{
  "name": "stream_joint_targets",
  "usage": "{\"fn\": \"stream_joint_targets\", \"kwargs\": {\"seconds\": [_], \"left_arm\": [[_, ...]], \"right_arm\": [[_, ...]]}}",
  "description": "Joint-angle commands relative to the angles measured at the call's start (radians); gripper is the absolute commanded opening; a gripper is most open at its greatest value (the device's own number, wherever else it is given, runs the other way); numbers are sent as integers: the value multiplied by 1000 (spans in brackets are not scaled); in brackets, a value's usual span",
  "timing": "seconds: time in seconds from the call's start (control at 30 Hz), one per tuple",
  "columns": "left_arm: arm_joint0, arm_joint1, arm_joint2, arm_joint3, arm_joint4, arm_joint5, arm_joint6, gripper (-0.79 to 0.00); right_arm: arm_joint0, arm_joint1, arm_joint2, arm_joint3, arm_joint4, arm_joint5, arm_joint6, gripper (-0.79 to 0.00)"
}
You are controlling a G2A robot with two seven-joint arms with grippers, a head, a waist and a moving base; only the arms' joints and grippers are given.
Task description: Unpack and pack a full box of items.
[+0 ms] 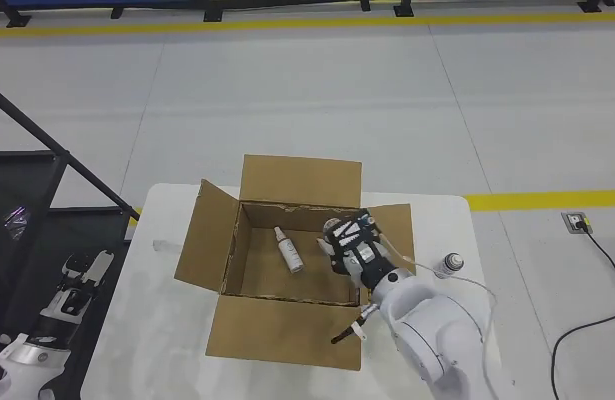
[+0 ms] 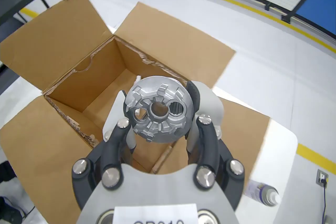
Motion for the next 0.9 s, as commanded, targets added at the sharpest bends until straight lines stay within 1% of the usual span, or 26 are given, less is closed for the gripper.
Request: {"fn": "stream_joint_targets", "kwargs": {"seconds": [0.0, 0.13, 0.23, 0.3, 0.4, 0.47, 0.57, 0.6, 0.67, 0.7, 0.77, 0.8, 0.83, 0.87], "left_arm": [[0, 0, 0, 0, 0, 0, 0, 0], [0, 0, 0, 0, 0, 0, 0, 0], [0, 0, 0, 0, 0, 0, 0, 0], [0, 0, 0, 0, 0, 0, 0, 0], [0, 0, 0, 0, 0, 0, 0, 0], [0, 0, 0, 0, 0, 0, 0, 0], [0, 0, 0, 0, 0, 0, 0, 0], [0, 0, 0, 0, 0, 0, 0, 0], [0, 0, 0, 0, 0, 0, 0, 0], [0, 0, 0, 0, 0, 0, 0, 0], [0, 0, 0, 0, 0, 0, 0, 0], [0, 0, 0, 0, 0, 0, 0, 0], [0, 0, 0, 0, 0, 0, 0, 0], [0, 0, 0, 0, 0, 0, 0, 0]], "right_arm": [[114, -26, -97, 151, 13, 29, 21, -785], [283, -89, -226, 415, 67, 92, 40, -785], [382, -133, -283, 606, 119, 123, 42, -785], [423, -159, -297, 713, 186, 120, 25, -785], [469, -188, -310, 849, 244, 106, 7, -785], [491, -204, -320, 923, 268, 100, 6, -785], [508, -224, -328, 996, 296, 92, -16, -782], [513, -229, -330, 1014, 300, 88, -22, -714], [519, -238, -332, 1042, 309, 80, -28, -502], [521, -242, -333, 1053, 310, 78, -31, -443], [523, -249, -335, 1067, 310, 77, -36, -397], [525, -251, -334, 1073, 310, 76, -37, -332], [525, -253, -334, 1077, 309, 76, -38, -286], [525, -255, -333, 1080, 308, 75, -39, -209]]}}
